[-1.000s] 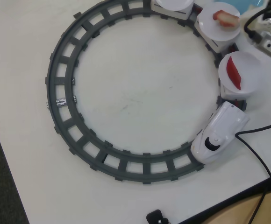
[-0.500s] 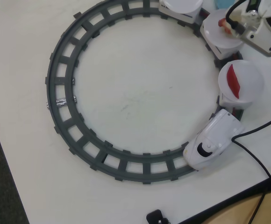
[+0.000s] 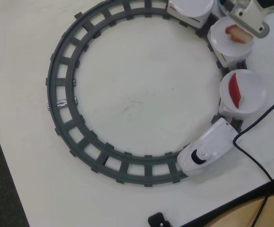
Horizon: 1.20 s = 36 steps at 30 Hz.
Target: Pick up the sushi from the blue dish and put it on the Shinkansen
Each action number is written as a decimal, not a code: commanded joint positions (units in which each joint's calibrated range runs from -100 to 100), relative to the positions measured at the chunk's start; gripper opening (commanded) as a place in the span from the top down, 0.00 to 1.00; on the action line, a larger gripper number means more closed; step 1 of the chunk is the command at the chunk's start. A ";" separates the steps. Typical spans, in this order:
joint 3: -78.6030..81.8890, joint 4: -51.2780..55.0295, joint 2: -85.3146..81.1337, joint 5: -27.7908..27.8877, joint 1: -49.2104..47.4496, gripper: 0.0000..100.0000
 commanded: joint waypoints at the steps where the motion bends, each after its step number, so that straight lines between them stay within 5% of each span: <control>1: -3.65 -2.08 1.64 -0.31 -0.40 0.98; 36: -3.65 -8.16 12.24 0.06 2.77 0.98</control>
